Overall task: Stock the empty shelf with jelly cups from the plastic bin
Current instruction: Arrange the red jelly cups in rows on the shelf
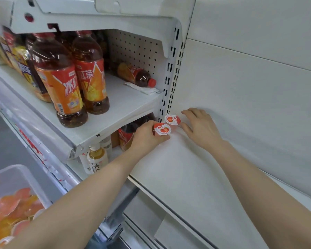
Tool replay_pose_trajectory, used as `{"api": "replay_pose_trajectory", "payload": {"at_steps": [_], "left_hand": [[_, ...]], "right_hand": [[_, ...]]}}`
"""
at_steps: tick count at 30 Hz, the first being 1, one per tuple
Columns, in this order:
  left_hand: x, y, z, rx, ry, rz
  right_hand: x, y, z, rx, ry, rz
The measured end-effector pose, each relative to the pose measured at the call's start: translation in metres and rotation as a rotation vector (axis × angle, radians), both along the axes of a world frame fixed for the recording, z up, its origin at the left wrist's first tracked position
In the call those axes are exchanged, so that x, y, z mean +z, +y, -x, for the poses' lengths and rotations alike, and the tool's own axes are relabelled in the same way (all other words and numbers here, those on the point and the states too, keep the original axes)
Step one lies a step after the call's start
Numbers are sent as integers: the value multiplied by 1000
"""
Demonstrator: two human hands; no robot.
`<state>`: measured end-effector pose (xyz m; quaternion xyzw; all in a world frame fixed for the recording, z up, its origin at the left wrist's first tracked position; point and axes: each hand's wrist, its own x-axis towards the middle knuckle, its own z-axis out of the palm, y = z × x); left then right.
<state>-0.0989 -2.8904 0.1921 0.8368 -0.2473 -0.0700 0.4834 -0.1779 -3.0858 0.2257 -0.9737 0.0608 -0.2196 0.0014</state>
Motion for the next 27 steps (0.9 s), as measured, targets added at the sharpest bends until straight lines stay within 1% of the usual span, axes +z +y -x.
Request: {"api": "replay_pose_trajectory", "payload": {"at_steps": [11, 16, 18, 23, 27], "left_hand": [[2, 3, 6, -16, 12, -33], [10, 11, 11, -90, 46, -79], [12, 21, 13, -118, 30, -118], [19, 59, 25, -175, -172, -310], [31, 101, 45, -271, -461, -393]], "right_hand": [[10, 9, 15, -44, -4, -3], [19, 25, 32, -77, 16, 45], [24, 33, 41, -101, 19, 71], [33, 67, 71, -146, 8, 137], [36, 115, 98, -171, 41, 181]]}}
